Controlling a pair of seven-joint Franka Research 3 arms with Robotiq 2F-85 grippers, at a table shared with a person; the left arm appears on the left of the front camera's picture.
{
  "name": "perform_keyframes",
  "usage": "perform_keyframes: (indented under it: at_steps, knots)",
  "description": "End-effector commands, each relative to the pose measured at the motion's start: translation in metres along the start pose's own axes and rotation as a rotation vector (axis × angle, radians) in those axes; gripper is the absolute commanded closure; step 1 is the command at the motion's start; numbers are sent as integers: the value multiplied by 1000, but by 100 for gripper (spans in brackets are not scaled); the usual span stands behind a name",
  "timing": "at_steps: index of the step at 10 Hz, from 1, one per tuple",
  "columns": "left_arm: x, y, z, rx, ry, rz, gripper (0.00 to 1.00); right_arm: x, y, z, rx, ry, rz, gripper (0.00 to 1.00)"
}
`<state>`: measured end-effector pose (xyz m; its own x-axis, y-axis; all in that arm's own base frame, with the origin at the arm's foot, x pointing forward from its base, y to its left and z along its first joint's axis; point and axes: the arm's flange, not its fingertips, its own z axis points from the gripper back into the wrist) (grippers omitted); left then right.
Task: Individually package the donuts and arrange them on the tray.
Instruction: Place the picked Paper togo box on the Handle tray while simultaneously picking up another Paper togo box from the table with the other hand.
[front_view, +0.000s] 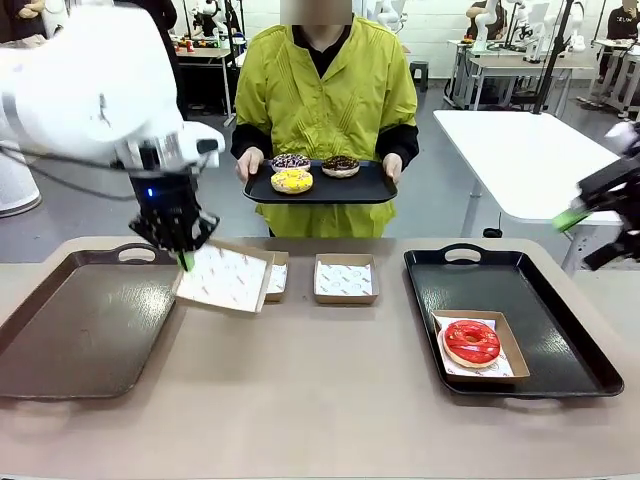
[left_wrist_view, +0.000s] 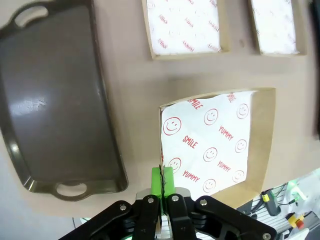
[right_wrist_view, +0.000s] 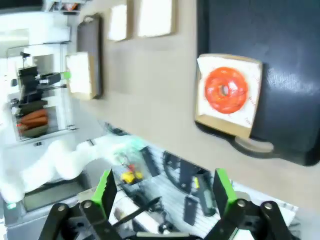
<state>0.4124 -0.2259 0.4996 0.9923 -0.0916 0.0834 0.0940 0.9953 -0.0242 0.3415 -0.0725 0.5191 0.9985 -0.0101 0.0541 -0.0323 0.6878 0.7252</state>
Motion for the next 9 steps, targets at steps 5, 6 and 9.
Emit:
perform_keyframes:
  at_steps: [5,6,9]
  knots:
    - [93,-9,54,-71,-21,25,100,2,-112,43,342,-121,-45,0]
    - [106,-11,56,-76,-24,27,100,-4,-129,40,367,-164,-41,0]
    - [142,-14,45,-66,19,31,100,-18,-152,29,372,-274,-16,0]
